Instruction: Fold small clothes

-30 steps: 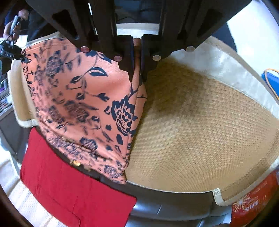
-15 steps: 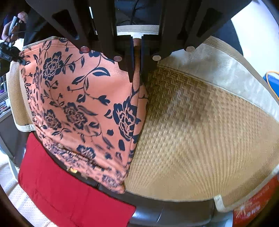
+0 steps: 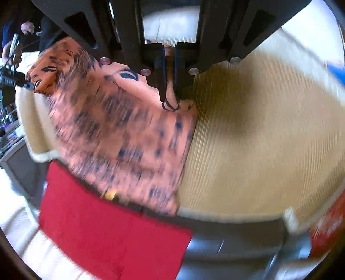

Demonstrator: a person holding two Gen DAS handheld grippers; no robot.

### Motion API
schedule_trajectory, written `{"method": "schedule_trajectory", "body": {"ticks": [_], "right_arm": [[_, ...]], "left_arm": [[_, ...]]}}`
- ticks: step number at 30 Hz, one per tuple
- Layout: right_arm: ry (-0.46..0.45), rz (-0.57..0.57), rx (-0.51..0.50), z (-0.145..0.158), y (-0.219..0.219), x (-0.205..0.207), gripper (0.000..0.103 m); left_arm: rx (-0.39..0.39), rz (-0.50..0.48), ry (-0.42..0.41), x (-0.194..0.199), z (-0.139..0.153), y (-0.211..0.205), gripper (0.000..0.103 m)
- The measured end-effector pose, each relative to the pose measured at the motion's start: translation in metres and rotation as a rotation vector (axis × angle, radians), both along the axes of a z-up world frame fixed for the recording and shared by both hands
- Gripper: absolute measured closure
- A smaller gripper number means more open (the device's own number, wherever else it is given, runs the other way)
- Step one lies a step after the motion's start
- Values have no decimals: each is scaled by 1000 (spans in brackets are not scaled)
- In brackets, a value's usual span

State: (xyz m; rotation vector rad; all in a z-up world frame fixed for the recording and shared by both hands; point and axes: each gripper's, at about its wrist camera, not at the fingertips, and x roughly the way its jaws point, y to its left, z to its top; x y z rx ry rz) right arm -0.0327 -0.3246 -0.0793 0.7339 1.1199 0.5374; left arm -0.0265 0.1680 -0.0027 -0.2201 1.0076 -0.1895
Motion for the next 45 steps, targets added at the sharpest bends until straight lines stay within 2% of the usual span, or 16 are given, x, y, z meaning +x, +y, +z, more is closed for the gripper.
{"method": "schedule_trajectory", "body": {"ticks": [5,8,9,10,11,12,23,24,25,26,27,32,35,40,42,45], "right_arm": [[-207,-58,50,72,-24,103,95],[-266,-171,82,87,-39,186,91],[-263,-190,67,83,-38,208,83],[-253,-197,43,76,-37,230,75],[-229,-222,-3,63,-35,251,42],[-202,-249,-46,52,-33,262,19],[-93,-203,-233,-31,23,191,22],[-85,-185,-237,-35,30,195,26],[-88,-171,-270,-34,43,202,34],[-81,-158,-298,-34,50,208,70],[-41,-156,-297,-35,54,216,92],[-74,-105,-319,2,51,178,93],[-36,-109,-303,-6,41,134,93],[3,-117,-226,-36,25,78,67],[-20,-170,-211,-27,18,82,27],[-76,-193,-128,-9,16,117,25]], "left_arm": [[-15,-10,-211,102,61,-10,96],[11,37,-246,171,56,-19,87],[40,37,-244,192,47,-25,77],[78,40,-229,214,33,-30,41],[157,69,-186,237,10,-35,17],[199,94,-158,244,-3,-36,17],[193,84,-60,181,-81,-20,21],[169,52,-17,188,-87,-28,29],[154,32,15,193,-92,-32,76],[141,34,51,199,-94,-36,84],[140,50,58,197,-91,-40,86],[144,44,-33,145,-55,-30,88],[132,19,23,96,-73,-17,85],[144,89,2,62,-74,10,57],[150,126,-38,71,-57,16,54],[136,128,-86,90,-42,6,52]]}}
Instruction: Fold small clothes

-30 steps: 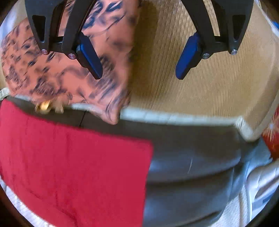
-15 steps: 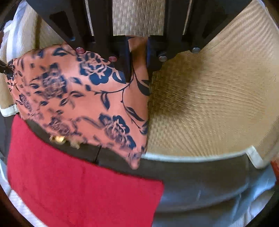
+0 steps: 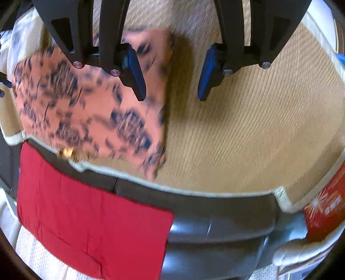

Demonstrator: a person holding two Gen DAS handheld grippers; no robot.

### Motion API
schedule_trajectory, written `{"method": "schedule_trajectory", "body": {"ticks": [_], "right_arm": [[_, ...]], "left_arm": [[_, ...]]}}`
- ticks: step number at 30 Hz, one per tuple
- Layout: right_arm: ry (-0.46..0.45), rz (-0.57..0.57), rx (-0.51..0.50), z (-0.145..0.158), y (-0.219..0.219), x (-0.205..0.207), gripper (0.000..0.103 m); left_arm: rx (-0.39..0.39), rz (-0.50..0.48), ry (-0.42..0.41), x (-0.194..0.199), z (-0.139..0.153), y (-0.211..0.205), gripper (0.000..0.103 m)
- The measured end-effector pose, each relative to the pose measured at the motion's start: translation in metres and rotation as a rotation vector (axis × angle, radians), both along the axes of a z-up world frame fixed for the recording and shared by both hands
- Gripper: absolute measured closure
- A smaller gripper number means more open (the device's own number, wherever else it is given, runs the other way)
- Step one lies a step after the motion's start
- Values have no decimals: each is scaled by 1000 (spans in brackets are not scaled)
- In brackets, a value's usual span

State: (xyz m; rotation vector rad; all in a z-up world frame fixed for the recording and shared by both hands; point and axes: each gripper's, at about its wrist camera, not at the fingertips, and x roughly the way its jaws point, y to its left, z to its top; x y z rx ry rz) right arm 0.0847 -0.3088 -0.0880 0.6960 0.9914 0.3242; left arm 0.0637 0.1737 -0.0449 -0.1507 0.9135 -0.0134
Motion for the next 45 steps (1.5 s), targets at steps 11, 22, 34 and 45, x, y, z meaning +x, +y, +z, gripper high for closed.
{"method": "schedule_trajectory", "body": {"ticks": [11,22,34,45], "right_arm": [[96,78,-97,-17,48,149,89],[-7,-224,-29,-3,8,54,42],[90,-410,534,-83,63,-50,40],[-38,-388,-11,-28,42,-33,94]], "left_arm": [[147,-56,63,64,-42,-56,51],[162,-46,71,53,-50,-44,46],[169,-43,78,60,-53,-43,40],[186,-48,67,60,-55,-44,37]]}}
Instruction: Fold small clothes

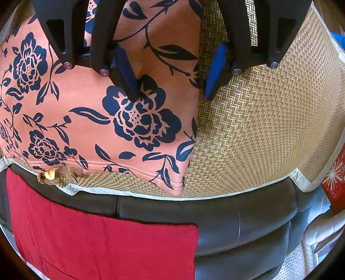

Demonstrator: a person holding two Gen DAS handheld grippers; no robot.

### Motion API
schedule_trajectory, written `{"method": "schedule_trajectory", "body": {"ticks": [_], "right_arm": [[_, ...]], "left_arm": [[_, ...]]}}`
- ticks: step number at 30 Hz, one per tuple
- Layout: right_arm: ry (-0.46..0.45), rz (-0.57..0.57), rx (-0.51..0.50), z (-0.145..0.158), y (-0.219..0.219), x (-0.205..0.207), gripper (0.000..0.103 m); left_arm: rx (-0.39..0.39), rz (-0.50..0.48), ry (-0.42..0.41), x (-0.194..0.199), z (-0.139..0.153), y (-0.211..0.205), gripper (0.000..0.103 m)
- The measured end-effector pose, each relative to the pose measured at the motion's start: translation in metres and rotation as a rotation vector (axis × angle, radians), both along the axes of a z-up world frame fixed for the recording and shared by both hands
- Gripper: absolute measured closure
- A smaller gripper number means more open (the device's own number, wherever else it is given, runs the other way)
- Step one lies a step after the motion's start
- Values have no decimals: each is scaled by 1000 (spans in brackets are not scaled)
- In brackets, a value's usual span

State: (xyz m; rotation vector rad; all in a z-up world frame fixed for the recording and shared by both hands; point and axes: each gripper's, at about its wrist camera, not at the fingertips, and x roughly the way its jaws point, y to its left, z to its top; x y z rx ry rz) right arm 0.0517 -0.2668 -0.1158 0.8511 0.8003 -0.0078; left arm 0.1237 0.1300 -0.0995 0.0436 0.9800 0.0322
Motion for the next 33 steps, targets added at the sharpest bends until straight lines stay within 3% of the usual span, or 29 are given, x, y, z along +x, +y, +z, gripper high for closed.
{"method": "schedule_trajectory", "body": {"ticks": [2,4,14,17,20,22,24,27,28,29,30,31,33], "right_arm": [[39,4,81,-28,-7,2,93],[13,-15,155,-35,-17,-4,93],[18,-6,163,-34,-74,-34,93],[29,-13,150,-16,-70,-37,89],[42,-29,93,-7,-81,-44,77],[72,-90,9,7,-97,-54,76],[57,-109,9,19,-109,-60,76],[-4,-47,-29,49,-106,-55,74],[-29,6,-33,59,-97,-49,72],[-52,65,-43,67,-86,-41,62],[-64,97,-53,71,-78,-36,38],[-77,140,-73,75,-66,-27,30],[-93,202,-107,79,-48,-14,28]], "left_arm": [[3,1,3,1,0,1,37],[2,3,7,2,-1,1,37],[-4,8,-7,0,0,1,36],[-7,7,-15,-1,0,2,36],[-11,9,-17,-1,0,2,36],[-11,8,-17,-1,0,2,36],[-12,7,-14,-1,1,2,36],[-43,11,5,0,8,6,36],[-76,23,2,0,15,12,36],[-104,41,-12,0,21,17,36],[-132,62,-32,-1,28,23,35],[-159,79,-47,1,34,30,32],[-188,107,-52,12,42,42,32]]}}
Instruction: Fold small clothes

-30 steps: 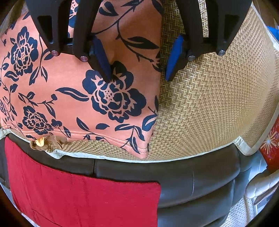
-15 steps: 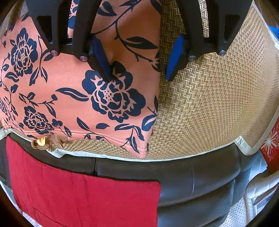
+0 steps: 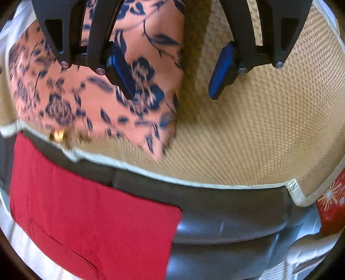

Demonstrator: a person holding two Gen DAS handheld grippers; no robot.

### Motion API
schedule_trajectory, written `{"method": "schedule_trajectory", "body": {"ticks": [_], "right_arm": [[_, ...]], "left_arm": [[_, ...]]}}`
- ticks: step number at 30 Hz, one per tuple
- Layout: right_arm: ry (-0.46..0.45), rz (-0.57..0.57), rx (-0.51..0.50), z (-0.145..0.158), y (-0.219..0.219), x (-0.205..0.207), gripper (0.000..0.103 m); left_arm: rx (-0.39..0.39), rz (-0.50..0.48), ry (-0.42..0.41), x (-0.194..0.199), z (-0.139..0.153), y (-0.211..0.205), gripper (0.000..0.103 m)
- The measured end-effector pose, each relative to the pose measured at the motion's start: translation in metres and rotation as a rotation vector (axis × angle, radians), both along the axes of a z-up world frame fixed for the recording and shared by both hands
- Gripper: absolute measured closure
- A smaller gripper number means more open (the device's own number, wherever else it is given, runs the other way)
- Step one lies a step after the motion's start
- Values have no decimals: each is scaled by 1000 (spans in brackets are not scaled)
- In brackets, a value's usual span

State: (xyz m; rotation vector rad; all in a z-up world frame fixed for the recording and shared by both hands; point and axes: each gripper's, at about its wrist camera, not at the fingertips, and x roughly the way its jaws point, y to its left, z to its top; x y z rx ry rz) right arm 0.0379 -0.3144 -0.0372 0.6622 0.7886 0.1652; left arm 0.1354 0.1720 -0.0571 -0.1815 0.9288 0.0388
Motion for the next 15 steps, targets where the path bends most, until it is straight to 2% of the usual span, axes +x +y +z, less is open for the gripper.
{"method": "schedule_trajectory", "body": {"ticks": [3,5,6,7,8,10,11,13,15], "right_arm": [[10,100,2,-10,26,24,28],[33,123,5,-19,31,32,28],[46,132,7,-24,33,36,28],[61,141,1,-31,32,39,28],[78,141,-6,-37,31,41,28],[110,121,-6,-48,22,40,29],[105,123,15,-50,19,39,29],[96,126,38,-51,13,35,29],[100,129,50,-51,9,34,29]], "left_arm": [[-12,-12,51,25,-6,2,32],[-9,-35,73,39,-12,-1,35],[2,-52,77,47,-15,-2,43],[43,-55,115,57,-22,-3,77],[43,-42,154,65,-30,2,85],[-25,8,157,74,-30,15,84],[-24,18,162,77,-28,17,83],[33,26,146,77,-22,14,80],[54,41,142,74,-19,12,74]]}}
